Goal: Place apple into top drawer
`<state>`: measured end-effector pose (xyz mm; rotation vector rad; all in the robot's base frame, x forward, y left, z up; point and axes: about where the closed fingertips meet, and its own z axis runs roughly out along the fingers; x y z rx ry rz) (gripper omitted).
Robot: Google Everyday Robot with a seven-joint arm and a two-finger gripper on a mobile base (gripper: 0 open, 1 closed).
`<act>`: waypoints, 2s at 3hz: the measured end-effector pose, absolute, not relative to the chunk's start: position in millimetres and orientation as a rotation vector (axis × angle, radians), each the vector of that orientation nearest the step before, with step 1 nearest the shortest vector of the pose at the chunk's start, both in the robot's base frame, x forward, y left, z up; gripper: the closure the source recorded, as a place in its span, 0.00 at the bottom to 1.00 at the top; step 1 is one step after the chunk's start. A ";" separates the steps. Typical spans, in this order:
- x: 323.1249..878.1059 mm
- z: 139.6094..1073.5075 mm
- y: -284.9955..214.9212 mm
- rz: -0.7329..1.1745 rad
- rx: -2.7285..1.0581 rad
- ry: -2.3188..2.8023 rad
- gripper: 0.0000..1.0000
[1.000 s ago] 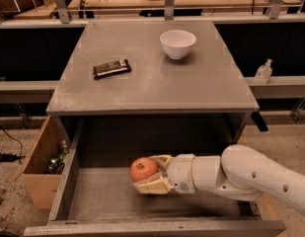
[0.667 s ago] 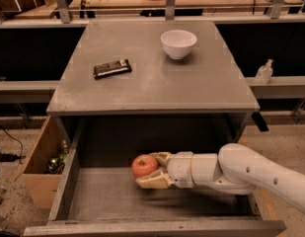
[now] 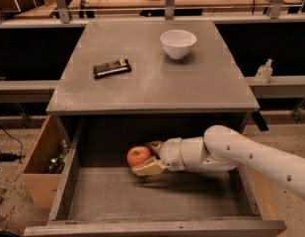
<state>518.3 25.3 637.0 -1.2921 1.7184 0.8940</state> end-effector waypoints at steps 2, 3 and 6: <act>530.8 615.0 52.1 0.956 -1.369 1.704 1.00; 531.0 614.6 53.5 0.959 -1.371 1.703 1.00; 528.6 613.9 59.1 0.969 -1.379 1.697 0.38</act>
Offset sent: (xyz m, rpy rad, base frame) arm 0.0192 0.0383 -0.0345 -0.0053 0.0429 0.1171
